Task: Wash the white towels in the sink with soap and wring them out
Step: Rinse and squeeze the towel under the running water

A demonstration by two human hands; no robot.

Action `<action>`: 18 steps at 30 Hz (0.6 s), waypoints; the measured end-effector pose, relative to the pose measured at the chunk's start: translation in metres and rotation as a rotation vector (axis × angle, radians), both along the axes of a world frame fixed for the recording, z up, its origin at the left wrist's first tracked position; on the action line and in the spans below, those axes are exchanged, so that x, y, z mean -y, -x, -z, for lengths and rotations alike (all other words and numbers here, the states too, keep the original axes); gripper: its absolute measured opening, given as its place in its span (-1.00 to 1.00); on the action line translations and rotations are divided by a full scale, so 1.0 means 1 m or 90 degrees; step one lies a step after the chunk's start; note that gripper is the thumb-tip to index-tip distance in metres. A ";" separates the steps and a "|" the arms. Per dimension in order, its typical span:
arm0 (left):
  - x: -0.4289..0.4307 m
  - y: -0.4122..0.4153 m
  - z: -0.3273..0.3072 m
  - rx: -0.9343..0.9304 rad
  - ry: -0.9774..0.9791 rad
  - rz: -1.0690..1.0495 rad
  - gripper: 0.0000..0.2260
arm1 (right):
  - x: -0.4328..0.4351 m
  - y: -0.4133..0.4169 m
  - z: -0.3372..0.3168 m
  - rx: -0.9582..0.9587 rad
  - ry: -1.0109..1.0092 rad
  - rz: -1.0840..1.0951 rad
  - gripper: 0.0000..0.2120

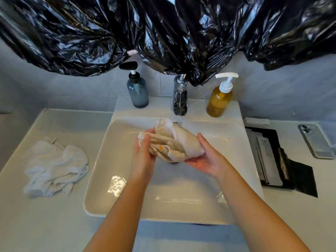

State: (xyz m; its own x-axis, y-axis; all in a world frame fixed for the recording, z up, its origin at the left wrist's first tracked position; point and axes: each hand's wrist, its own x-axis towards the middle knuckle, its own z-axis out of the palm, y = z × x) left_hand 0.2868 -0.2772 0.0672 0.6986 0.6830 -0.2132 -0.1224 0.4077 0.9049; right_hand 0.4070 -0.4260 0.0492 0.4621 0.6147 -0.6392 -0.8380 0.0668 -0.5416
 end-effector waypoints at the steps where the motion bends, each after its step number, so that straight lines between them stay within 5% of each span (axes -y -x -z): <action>1: 0.001 0.000 -0.008 0.002 -0.006 0.012 -0.75 | 0.008 0.002 -0.004 0.038 0.010 -0.044 -0.47; 4: 0.002 0.000 -0.032 -0.018 -0.083 0.112 -0.73 | 0.027 0.007 -0.018 0.293 0.106 -0.246 -0.16; 8: 0.005 -0.009 -0.054 -0.053 -0.217 0.262 -0.69 | 0.024 0.014 -0.046 0.468 0.099 -0.266 -0.29; 11: 0.008 -0.010 -0.064 -0.046 -0.265 0.289 -0.70 | 0.023 0.020 -0.046 0.438 0.082 -0.161 -0.51; 14: -0.007 -0.002 -0.067 -0.041 -0.292 0.240 -0.71 | 0.041 0.017 -0.033 0.287 0.029 0.011 -0.50; 18: -0.033 0.008 -0.069 -0.093 -0.377 0.218 -0.75 | 0.078 0.016 -0.028 0.313 0.201 -0.010 -0.53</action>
State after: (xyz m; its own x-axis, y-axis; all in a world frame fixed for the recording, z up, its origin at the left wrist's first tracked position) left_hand 0.2792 -0.2437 0.1363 0.8878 0.4599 0.0185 0.0653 -0.1655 0.9841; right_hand 0.3910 -0.5041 0.0775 0.7438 0.4384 -0.5046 -0.4822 -0.1708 -0.8592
